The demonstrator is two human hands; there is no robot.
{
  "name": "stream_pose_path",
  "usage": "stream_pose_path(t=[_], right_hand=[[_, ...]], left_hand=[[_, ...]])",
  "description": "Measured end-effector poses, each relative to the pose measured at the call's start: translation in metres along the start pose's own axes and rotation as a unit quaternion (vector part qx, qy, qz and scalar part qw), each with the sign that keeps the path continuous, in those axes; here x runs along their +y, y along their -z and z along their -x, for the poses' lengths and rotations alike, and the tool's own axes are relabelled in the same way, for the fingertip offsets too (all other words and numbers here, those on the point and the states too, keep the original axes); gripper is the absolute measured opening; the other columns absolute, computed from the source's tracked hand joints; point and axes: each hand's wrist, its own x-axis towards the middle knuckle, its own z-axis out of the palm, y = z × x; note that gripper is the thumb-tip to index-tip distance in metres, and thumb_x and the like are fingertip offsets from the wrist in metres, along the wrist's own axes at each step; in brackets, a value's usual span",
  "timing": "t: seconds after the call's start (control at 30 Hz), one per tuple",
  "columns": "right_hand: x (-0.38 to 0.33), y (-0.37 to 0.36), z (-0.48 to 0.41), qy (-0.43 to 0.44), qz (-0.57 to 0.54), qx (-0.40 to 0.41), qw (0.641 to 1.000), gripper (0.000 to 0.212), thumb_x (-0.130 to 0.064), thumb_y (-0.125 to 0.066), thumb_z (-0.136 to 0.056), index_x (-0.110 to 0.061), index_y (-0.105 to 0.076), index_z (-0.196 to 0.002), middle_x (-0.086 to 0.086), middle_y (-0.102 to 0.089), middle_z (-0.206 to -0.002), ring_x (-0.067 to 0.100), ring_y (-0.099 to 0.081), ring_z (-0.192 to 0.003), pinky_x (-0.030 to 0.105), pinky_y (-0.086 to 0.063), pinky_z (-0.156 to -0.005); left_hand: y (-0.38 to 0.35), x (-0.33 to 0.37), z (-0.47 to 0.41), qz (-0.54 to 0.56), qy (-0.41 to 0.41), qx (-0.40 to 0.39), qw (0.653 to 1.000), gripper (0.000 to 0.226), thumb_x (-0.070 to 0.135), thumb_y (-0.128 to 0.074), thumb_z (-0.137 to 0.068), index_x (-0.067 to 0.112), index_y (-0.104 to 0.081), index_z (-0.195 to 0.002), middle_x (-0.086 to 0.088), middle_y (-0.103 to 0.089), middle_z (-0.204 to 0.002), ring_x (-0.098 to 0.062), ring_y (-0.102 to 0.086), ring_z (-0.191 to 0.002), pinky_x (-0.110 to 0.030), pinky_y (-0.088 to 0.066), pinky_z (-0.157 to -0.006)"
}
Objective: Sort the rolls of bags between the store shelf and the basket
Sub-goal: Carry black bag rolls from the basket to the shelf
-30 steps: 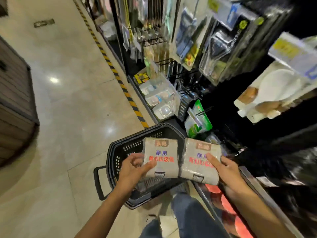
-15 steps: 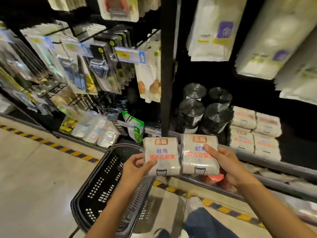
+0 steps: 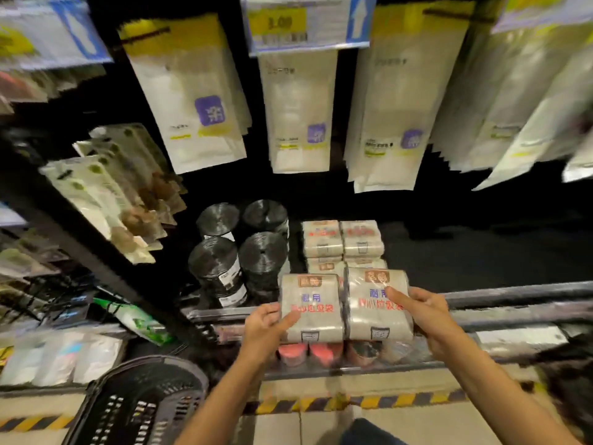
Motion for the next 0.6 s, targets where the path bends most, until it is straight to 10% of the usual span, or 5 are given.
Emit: stream_pose_path(t=[0.23, 0.37, 0.6], right_hand=[[0.009, 0.038, -0.122, -0.031, 0.047, 0.020, 0.998, 0.061, -0.056, -0.085, -0.040, -0.014, -0.074, -0.082, 0.007, -0.074, -0.087, 0.028, -0.070, -0.085, 0.049, -0.056, -0.082], [-0.005, 0.024, -0.146, -0.049, 0.100, 0.028, 0.993, 0.021, -0.038, -0.081, -0.069, -0.023, -0.067, -0.074, 0.003, -0.073, -0.089, 0.021, -0.069, -0.084, 0.043, -0.056, -0.083], [-0.004, 0.015, -0.188, -0.058, 0.201, 0.024, 0.978, 0.032, -0.042, -0.076, -0.074, -0.020, -0.072, -0.098, 0.001, -0.072, -0.094, 0.021, -0.067, -0.088, 0.041, -0.055, -0.086]], left_hand=[[-0.070, 0.005, -0.075, -0.029, 0.049, 0.007, 0.998, 0.028, 0.017, -0.070, -0.085, 0.003, -0.065, -0.109, -0.013, -0.072, -0.098, -0.027, -0.069, -0.088, -0.034, -0.057, -0.073], [-0.082, -0.004, -0.117, -0.051, 0.097, 0.025, 0.994, 0.028, 0.018, -0.073, -0.081, 0.002, -0.065, -0.102, -0.011, -0.071, -0.099, -0.025, -0.067, -0.088, -0.040, -0.053, -0.086], [-0.098, -0.017, -0.152, -0.043, 0.124, 0.061, 0.990, 0.026, 0.002, -0.069, -0.082, -0.003, -0.059, -0.104, -0.023, -0.064, -0.107, -0.030, -0.062, -0.091, -0.041, -0.051, -0.085]])
